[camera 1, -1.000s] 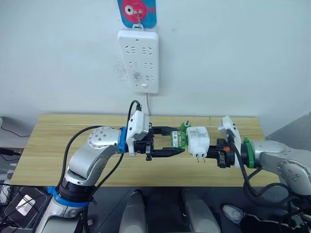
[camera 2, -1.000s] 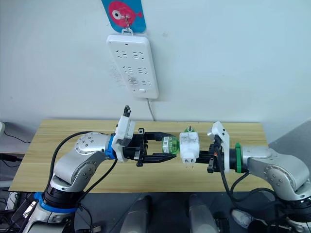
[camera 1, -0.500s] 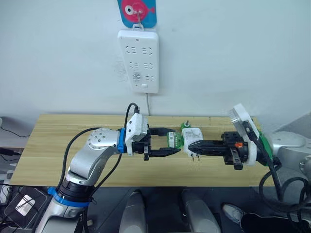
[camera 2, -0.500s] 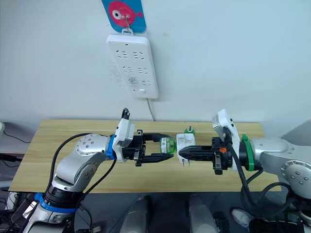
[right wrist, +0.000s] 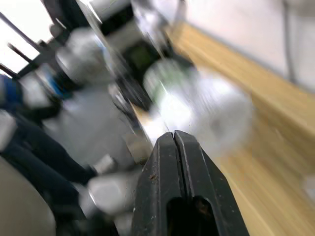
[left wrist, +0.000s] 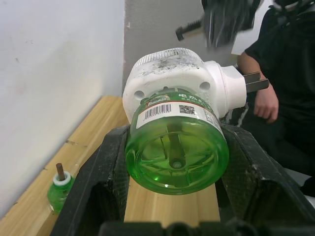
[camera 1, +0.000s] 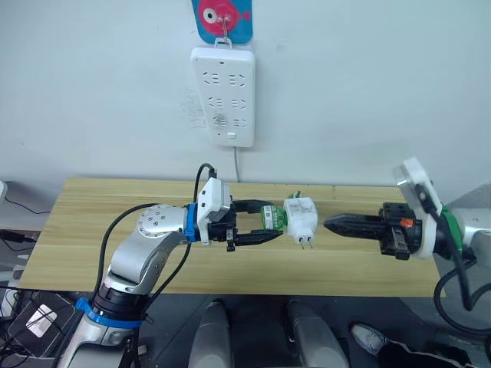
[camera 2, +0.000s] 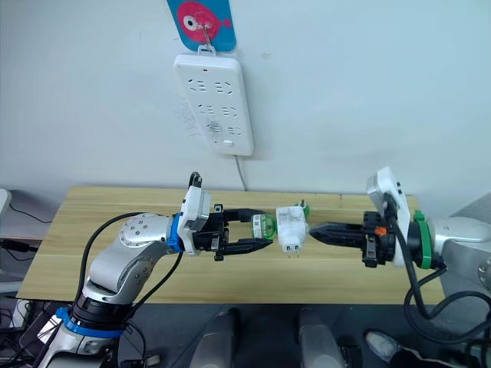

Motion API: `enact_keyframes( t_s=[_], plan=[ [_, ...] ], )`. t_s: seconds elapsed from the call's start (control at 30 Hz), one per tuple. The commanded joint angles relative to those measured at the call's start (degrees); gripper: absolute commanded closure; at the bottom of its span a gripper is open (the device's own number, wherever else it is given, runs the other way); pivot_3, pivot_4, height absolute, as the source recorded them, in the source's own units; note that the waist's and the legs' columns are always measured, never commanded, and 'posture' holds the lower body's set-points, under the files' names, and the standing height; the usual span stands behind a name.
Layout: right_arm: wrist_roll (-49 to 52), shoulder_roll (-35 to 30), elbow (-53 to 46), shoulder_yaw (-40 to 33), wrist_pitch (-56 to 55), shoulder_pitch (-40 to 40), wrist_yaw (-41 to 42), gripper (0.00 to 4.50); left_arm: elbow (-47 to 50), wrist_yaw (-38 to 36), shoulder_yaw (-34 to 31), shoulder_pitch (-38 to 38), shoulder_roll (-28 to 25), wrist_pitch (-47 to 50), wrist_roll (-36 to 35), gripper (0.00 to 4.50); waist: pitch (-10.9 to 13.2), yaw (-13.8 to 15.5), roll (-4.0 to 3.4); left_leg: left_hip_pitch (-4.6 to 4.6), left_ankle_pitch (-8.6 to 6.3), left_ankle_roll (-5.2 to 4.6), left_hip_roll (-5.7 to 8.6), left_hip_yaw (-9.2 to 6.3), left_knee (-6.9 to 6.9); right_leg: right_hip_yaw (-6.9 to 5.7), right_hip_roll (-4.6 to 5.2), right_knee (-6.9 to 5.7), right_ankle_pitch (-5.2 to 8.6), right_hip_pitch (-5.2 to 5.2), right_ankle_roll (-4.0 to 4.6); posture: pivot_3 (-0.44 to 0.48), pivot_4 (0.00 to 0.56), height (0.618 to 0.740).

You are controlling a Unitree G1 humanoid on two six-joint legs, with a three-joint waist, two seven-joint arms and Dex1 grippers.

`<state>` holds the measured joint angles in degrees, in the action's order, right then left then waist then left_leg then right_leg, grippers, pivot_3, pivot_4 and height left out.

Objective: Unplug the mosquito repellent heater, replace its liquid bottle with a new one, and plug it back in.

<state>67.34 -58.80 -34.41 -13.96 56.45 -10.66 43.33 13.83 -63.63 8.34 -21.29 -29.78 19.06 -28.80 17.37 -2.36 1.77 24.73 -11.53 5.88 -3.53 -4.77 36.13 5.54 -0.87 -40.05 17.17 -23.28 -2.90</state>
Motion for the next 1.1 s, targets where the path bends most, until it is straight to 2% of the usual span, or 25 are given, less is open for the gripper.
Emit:
enact_keyframes(
  t_s=[0.03,0.1,0.3,0.67,1.1],
  plan=[
    [-10.59,-2.53,-3.43,3.49,-7.37,3.35,6.68,4.5,1.21,-0.35,-1.0,-0.57,0.83,-1.38,-1.22,2.2,0.0,-0.04,0.0,-0.01,0.0,0.0,-0.01,0.0,0.0,0.0,-0.01,0.0,0.0,0.0,0.0,-0.06,0.257,0.735],
    [-13.34,-1.77,-4.56,5.84,-9.92,4.03,8.28,4.5,1.16,-0.36,-0.86,-0.64,0.97,-1.38,-1.19,2.2,0.0,-0.22,0.0,-0.01,0.0,0.0,-0.02,0.0,0.0,0.0,-0.02,0.0,0.0,0.0,-0.01,-0.058,0.257,0.735],
    [-10.85,4.4,-7.01,10.43,-9.48,-0.68,6.38,4.5,1.49,-1.1,-0.3,-0.25,0.76,-1.67,-0.82,2.2,0.0,-0.62,0.0,-0.01,0.0,0.01,-0.02,-0.01,0.0,0.0,-0.02,-0.02,0.0,0.0,0.0,-0.054,0.256,0.735],
    [-6.33,8.72,-3.63,9.62,-5.86,-6.49,4.02,4.5,2.82,-3.42,1.34,0.16,-0.21,-4.49,0.51,2.2,0.0,-0.57,0.0,-0.01,0.0,0.01,-0.01,-0.01,0.0,0.0,-0.01,-0.01,0.0,0.01,0.0,-0.052,0.255,0.735],
    [0.01,9.97,-0.81,8.66,-1.35,-10.54,1.31,4.5,4.64,-4.41,2.53,-0.28,-0.92,-5.64,1.1,2.2,0.0,-0.57,0.0,-0.01,0.0,0.0,-0.02,-0.02,0.0,0.0,-0.01,-0.01,0.0,0.01,0.0,-0.048,0.253,0.735]
  ],
)
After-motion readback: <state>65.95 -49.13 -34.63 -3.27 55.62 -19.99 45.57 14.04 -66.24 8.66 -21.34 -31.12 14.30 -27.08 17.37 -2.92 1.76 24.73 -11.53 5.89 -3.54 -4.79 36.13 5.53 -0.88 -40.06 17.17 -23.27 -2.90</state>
